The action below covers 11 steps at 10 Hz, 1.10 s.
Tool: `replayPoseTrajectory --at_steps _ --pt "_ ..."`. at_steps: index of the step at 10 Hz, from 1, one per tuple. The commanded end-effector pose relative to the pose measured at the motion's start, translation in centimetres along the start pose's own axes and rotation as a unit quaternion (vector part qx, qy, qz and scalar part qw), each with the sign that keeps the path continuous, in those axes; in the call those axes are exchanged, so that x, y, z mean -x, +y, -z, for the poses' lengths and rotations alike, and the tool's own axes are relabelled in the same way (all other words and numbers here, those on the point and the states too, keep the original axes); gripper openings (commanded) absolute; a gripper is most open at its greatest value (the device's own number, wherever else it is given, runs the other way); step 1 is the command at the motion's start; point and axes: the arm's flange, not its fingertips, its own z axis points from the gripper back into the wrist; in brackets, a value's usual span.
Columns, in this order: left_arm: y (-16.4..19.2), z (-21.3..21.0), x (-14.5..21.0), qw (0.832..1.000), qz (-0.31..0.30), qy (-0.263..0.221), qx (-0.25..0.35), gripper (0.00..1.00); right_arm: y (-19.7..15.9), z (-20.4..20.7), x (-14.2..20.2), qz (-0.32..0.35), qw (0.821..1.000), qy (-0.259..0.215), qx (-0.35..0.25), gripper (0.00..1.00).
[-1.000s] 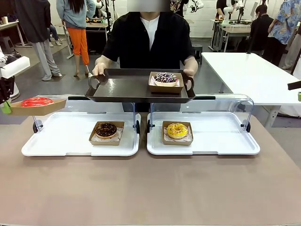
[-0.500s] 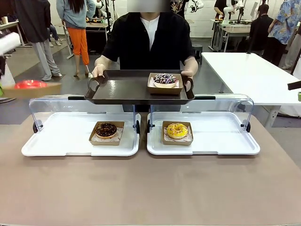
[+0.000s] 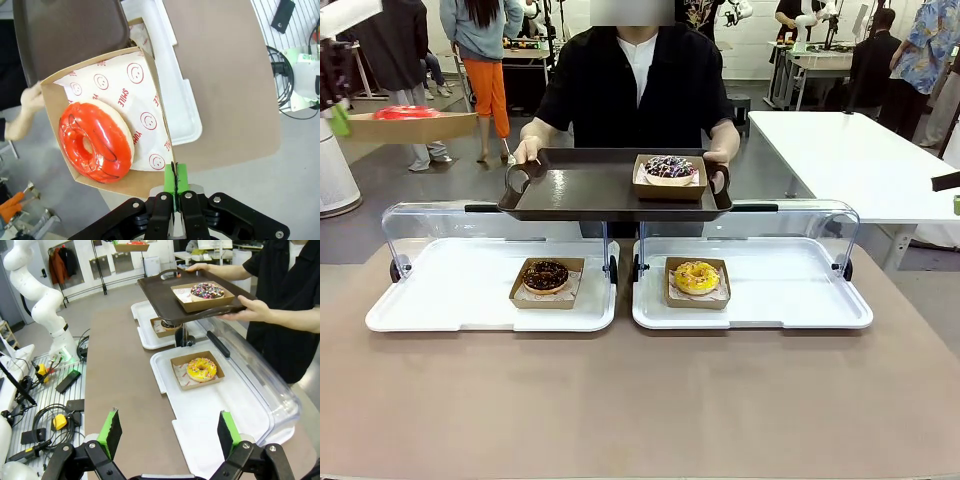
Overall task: Provide the desired donut to the person.
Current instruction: Place the picked Paper togo box onto the Handle tray extended by the person.
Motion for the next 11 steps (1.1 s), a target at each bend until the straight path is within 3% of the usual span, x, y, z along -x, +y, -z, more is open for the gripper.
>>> replayPoseTrajectory --at_steps 1,6,11 --pt "2.8 0.6 -3.1 1.0 0.011 -0.011 0.006 0.01 0.0 0.0 0.1 0.001 1.0 -0.001 0.0 1.0" --pt "7.5 6.0 -10.7 1.0 0.006 -0.006 -0.023 0.01 0.0 0.0 0.1 0.001 1.0 -0.001 0.0 1.0" --pt "11.2 11.8 -13.6 1.0 -0.007 0.008 0.005 0.01 0.0 0.0 0.1 0.001 1.0 -0.001 0.0 1.0"
